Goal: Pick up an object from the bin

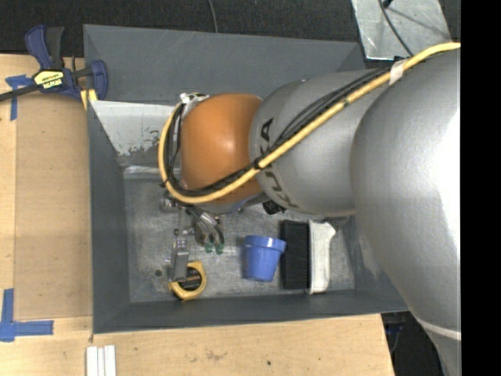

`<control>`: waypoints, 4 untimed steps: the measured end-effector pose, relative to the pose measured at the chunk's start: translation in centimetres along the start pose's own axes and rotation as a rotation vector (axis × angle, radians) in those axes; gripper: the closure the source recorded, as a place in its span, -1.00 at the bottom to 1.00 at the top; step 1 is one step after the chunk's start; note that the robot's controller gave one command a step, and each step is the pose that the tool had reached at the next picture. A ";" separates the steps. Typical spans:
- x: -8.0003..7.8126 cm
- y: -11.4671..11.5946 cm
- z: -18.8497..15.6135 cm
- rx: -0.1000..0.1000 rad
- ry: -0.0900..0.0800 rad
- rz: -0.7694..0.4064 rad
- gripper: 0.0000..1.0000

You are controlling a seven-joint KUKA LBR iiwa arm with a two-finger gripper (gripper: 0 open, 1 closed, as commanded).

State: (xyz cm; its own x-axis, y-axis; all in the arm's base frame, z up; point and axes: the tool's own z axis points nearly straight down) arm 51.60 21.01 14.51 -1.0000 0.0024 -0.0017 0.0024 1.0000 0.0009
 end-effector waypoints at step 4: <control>2.8 -2.5 2.5 0.002 0.005 -0.180 1.00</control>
Offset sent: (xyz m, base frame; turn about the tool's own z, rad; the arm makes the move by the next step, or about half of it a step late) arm -0.0325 -0.0262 -0.0751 -0.1639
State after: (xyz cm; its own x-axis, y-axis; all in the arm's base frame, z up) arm 48.79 18.51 12.01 -0.9843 -0.1764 0.0036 -0.1764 0.9843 -0.0007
